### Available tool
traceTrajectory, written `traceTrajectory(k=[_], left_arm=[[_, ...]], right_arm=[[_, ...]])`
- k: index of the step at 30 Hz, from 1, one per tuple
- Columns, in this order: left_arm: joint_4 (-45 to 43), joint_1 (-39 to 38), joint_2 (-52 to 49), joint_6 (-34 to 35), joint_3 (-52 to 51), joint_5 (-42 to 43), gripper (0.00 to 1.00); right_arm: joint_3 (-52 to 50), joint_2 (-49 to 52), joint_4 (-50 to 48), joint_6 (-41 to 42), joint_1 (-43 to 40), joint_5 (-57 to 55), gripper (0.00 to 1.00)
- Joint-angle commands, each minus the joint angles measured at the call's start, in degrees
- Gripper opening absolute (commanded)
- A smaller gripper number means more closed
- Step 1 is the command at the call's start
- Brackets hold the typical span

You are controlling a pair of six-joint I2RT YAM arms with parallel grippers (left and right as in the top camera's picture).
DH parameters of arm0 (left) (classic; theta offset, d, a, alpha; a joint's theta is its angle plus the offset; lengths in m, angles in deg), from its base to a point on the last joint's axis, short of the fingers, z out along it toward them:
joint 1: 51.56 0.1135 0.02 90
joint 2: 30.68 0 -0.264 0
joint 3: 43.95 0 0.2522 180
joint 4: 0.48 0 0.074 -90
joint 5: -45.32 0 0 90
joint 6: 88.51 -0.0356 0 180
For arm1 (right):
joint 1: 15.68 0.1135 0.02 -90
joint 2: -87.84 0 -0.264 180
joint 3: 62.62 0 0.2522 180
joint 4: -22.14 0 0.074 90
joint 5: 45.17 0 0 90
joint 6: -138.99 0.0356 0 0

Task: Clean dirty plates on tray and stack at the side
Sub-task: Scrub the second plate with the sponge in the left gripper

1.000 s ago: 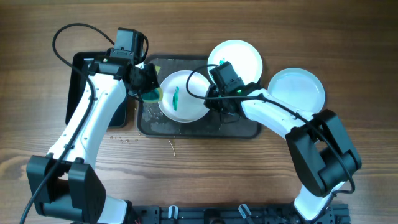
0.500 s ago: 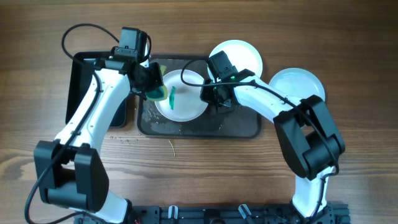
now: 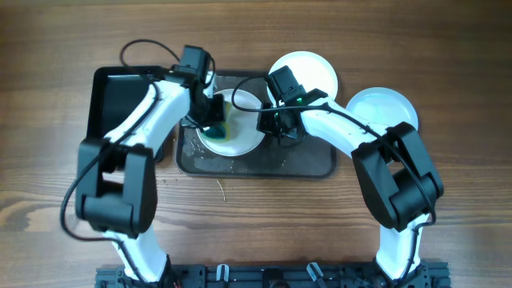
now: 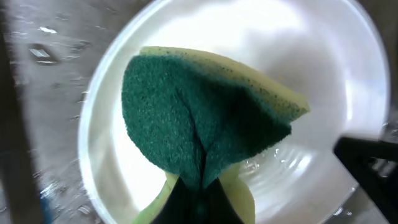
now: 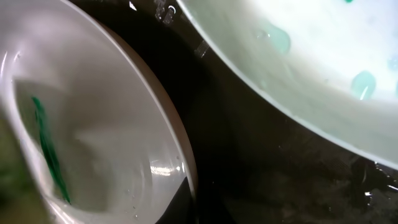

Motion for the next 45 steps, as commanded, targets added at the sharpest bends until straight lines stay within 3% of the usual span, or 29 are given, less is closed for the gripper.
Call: traceTrajectory(k=[1,8,10,15,19,21,24,29,31,34,37,40,45], left_arm=[[-2.6,-0.3,-5.4,-3.3,1.2,-0.3,0.04],[-5.3,-0.9,-12.1,-5.3,1.2,-0.3,0.04],[-3.7,-1.4,-12.1,-9.9,1.2,5.4,0.04],[2.0,-1.4,-11.6,-24.6,2.3,29.4,0.04],[0.5,-1.4,-11.6,-25.1,3.1,31.5,0.04],[-1.0,-1.2,-11.6,-20.6,4.0,26.7,0.04],[-1.9,-0.5,-11.6,-11.3,7.1,11.5,0.04],[-2.4,-0.1,-11.6,0.5,12.1,-19.5,0.04],[-2.8,-0.2,-11.6,3.1,12.4,-27.7,0.04],[0.0,-0.3,-11.7,5.2,12.3,-29.9,0.04],[4.0,-0.5,-11.7,5.6,12.2,-24.7,0.04],[7.9,-1.1,-11.7,4.4,12.2,-13.7,0.04],[11.5,-2.4,-11.7,-7.1,12.2,9.7,0.04]], right_arm=[[1.1,1.6,0.2,-1.6,-0.2,1.2,0.04],[1.1,1.6,-0.1,-2.6,-0.2,1.8,0.04],[1.1,1.6,-0.1,-2.7,-0.2,2.0,0.04],[1.1,1.6,-0.3,-2.7,-0.2,2.0,0.04],[1.1,1.6,-0.3,-2.7,-0.2,2.0,0.04],[1.1,1.6,-0.2,-2.7,-0.2,2.0,0.04],[1.1,1.6,-0.2,-2.7,-0.2,2.0,0.04],[1.1,1.6,0.1,-2.7,-0.2,2.1,0.04],[1.1,1.6,0.3,-2.7,-0.2,2.3,0.04],[1.1,1.6,0.5,-2.7,-0.2,2.4,0.04],[1.1,1.6,0.5,-2.7,-0.2,2.4,0.04],[1.1,1.6,0.5,-2.7,-0.2,2.4,0.04],[1.1,1.6,0.4,-4.1,-0.5,4.9,0.04]])
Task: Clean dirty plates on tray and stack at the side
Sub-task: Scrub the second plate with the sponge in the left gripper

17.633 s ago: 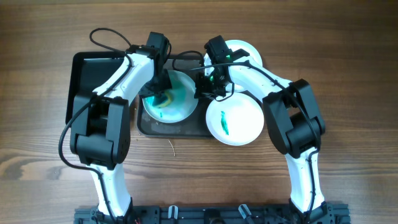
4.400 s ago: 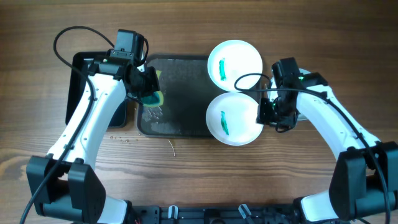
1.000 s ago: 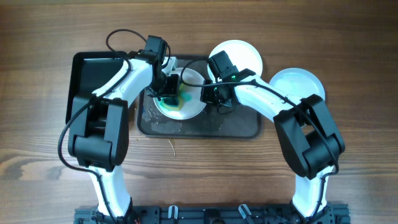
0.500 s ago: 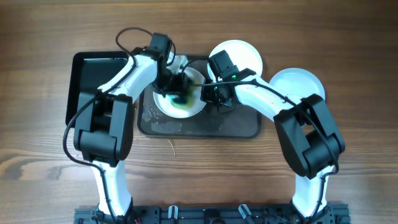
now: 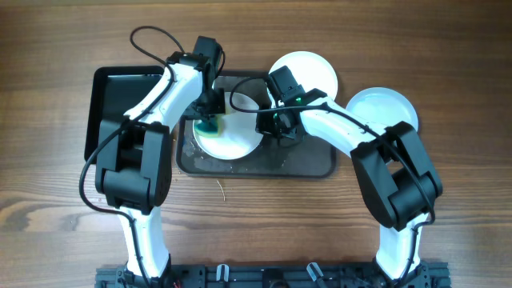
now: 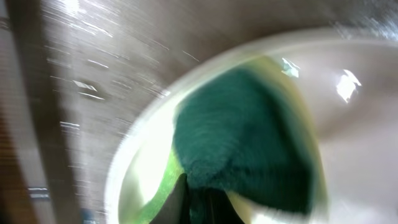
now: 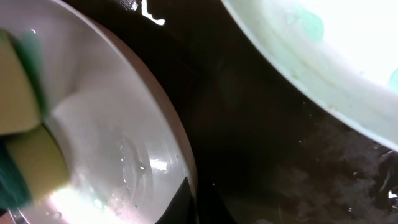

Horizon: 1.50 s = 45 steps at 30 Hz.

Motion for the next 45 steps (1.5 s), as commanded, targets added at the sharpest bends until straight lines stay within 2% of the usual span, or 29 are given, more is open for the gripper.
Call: traceTrajectory(k=[1,7,11,13,16,17,19,22,27,31,37,41,43,45], left_arm=[[2.0,-1.1,-1.6,-9.5,0.1,20.9,0.04],[0.9,-0.5,-1.6,-9.6,0.1,23.7,0.04],[-2.6,0.7,-1.6,-7.7,0.1,22.5,0.04],[-4.7,1.0,-1.6,-2.2,0.1,16.4,0.04],[-6.0,0.9,-1.6,6.4,0.1,1.9,0.04],[-5.9,0.7,-1.6,8.4,0.1,-3.0,0.04],[-5.3,0.0,-1.6,9.3,0.1,-6.7,0.04],[-3.0,-1.2,-1.6,8.9,0.1,-2.0,0.04],[1.3,-2.6,-1.6,-0.3,0.1,16.0,0.04],[1.2,-2.8,-1.6,-5.4,0.1,26.1,0.04],[-5.0,-2.7,-1.6,-5.4,0.1,26.6,0.04],[-10.4,-2.7,-1.6,-5.2,0.1,20.1,0.04],[-11.7,-2.7,-1.6,-2.7,0.1,11.0,0.04],[-11.2,-2.7,-1.6,3.0,0.1,-0.8,0.04]], right_arm=[[0.8,1.3,0.1,-2.1,-0.7,3.7,0.04],[0.3,1.3,0.1,-3.0,-1.6,6.2,0.04],[0.3,1.3,0.1,-2.9,-1.5,6.1,0.04],[0.3,1.3,0.1,-2.9,-1.5,6.1,0.04],[0.3,1.3,0.1,-3.0,-1.6,6.1,0.04],[0.3,1.3,0.1,-3.0,-1.6,6.1,0.04],[0.3,1.3,0.1,-3.0,-1.6,5.9,0.04],[0.3,1.3,0.1,-3.2,-1.6,5.9,0.04],[0.3,1.3,0.1,-3.1,-1.5,5.9,0.04],[0.3,1.3,0.1,-3.1,-1.5,6.0,0.04],[0.3,1.3,0.1,-3.1,-1.6,6.0,0.04],[0.3,1.3,0.1,-3.2,-1.5,6.0,0.04],[0.3,1.3,0.1,-3.2,-1.6,6.0,0.04],[0.3,1.3,0.1,-3.2,-1.6,6.0,0.04]])
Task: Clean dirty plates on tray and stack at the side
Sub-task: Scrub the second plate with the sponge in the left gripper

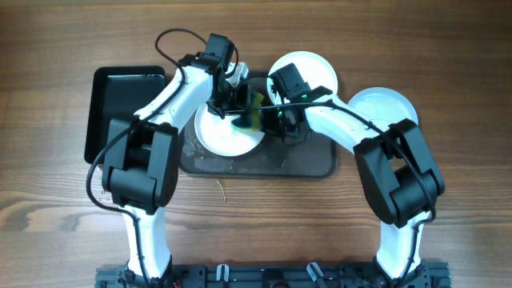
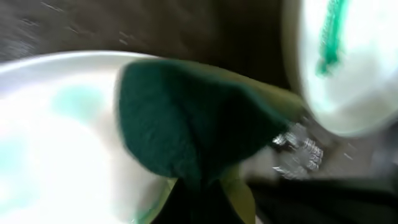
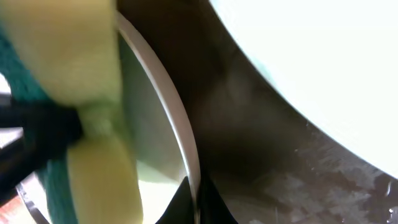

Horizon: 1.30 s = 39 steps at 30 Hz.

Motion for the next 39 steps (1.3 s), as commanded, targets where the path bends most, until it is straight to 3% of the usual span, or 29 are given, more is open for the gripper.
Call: traceTrajectory(k=[1,4,11,18,20,25,28,37,39], left_arm=[[0.5,0.0,-0.9,9.8,0.1,-25.4,0.04],[4.6,0.0,-0.9,15.0,0.1,-35.7,0.04],[14.0,-0.1,-0.9,14.8,0.1,-35.8,0.04],[22.5,-0.1,-0.9,9.9,0.1,-35.2,0.04],[22.9,-0.1,-0.9,6.6,0.1,-31.0,0.04],[21.6,-0.1,-0.9,-13.4,0.1,-0.3,0.04],[19.8,-0.1,-0.9,-17.1,0.1,8.9,0.04],[7.1,0.4,-0.9,-16.4,0.1,7.5,0.04],[3.3,0.8,-0.9,-11.6,0.1,2.8,0.04]], right_arm=[[0.3,0.9,0.2,-0.4,0.3,1.5,0.04],[0.3,0.9,0.2,-0.4,0.3,1.5,0.04],[0.3,0.9,0.1,-0.4,0.3,1.5,0.04],[0.3,0.9,-0.1,-0.4,0.3,1.7,0.04],[0.3,0.9,-0.1,-0.4,0.3,1.7,0.04],[0.3,0.9,-0.1,-0.4,0.3,1.7,0.04],[0.3,0.9,-0.1,-0.4,0.3,1.7,0.04],[0.3,0.9,0.0,-0.5,0.3,1.7,0.04],[0.3,0.9,0.0,-0.5,0.3,1.7,0.04]])
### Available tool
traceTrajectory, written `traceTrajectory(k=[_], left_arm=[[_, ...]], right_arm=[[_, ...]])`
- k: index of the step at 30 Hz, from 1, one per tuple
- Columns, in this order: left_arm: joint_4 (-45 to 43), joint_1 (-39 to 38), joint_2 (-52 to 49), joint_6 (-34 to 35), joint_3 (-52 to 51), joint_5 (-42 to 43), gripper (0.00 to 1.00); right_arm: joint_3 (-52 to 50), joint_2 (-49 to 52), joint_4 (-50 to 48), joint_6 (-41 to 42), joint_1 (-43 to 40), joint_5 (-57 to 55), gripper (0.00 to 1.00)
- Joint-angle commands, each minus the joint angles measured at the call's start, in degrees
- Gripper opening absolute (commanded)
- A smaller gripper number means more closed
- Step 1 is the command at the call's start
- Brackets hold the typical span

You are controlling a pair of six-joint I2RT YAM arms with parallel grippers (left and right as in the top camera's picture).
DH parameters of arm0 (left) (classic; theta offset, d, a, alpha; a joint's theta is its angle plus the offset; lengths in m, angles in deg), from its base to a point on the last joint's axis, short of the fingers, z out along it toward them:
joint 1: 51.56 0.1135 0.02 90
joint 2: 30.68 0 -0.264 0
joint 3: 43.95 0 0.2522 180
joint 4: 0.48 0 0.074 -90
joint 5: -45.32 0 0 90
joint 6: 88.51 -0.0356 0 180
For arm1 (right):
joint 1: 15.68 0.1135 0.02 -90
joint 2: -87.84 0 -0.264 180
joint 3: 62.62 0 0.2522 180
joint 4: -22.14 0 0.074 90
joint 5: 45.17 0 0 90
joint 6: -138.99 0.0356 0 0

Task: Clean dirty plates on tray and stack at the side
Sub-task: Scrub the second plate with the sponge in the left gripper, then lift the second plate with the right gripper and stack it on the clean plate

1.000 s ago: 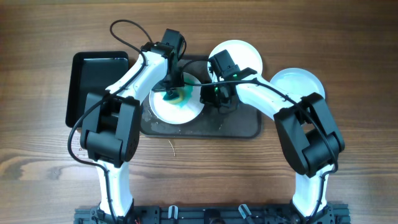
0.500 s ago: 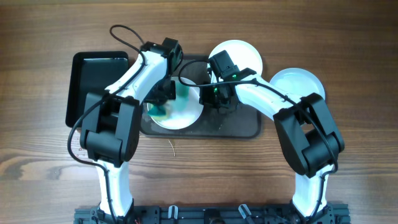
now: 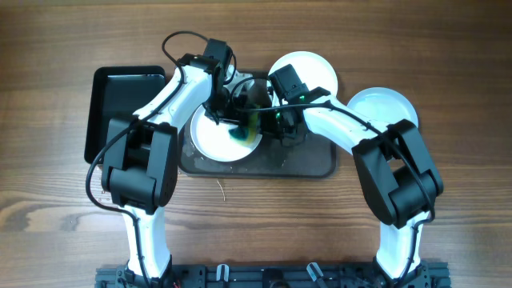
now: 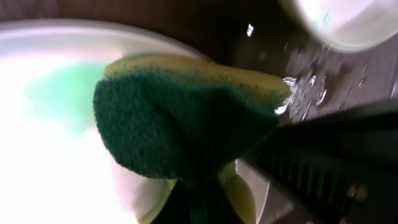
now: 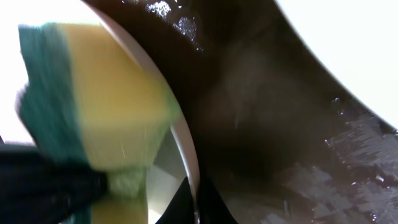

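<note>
A white plate (image 3: 214, 138) lies on the dark wet tray (image 3: 264, 166). My left gripper (image 3: 240, 126) is shut on a green-and-yellow sponge (image 4: 180, 118), pressing it on the plate's right side, where a green soapy smear shows. In the left wrist view the plate (image 4: 50, 162) fills the left side below the sponge. My right gripper (image 5: 198, 202) is shut on the plate's right rim (image 5: 188, 155), with the sponge (image 5: 106, 106) just left of it. In the overhead view the right gripper (image 3: 274, 128) sits close beside the sponge.
A second white plate (image 3: 310, 72) lies at the tray's far right corner, also seen in the right wrist view as a plate (image 5: 354, 50). A third white plate (image 3: 384, 108) rests on the table at the right. A black tray (image 3: 120, 100) sits at the left.
The sponge in my left gripper has shifted from the plate's far right rim to a spot a little nearer on its right side. The right gripper still pinches the rim in the same place.
My left gripper held the sponge on the plate's left middle, then at its far left edge, then at its far right rim, and now on its right side. All the while my right gripper stayed shut on the plate's right rim.
</note>
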Motion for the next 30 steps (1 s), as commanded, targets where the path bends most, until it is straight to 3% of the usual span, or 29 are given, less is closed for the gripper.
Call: traceTrajectory(k=[1,7,9,14,23,30], left_arm=[[-5.9,0.9,-0.9,6.6,-0.1,-6.6,0.04],[-4.4,2.3,-0.8,20.3,0.0,-32.4,0.04],[-1.6,2.3,-0.3,22.8,0.3,-36.4,0.04],[4.4,2.3,3.5,26.4,2.8,-36.4,0.04],[11.3,4.9,13.5,24.9,7.8,-31.4,0.04],[12.9,6.6,12.6,22.6,7.5,-22.9,0.04]], right_arm=[[0.3,0.8,0.1,0.2,-0.3,0.2,0.04],[0.3,0.8,0.1,0.2,-0.3,0.2,0.04],[0.3,0.8,0.0,0.2,-0.3,0.2,0.04],[0.3,0.8,0.1,0.2,-0.3,0.1,0.04],[0.3,-0.6,1.5,-1.3,-0.2,-0.3,0.04],[0.3,-9.8,7.0,-5.2,3.3,-16.3,0.04]])
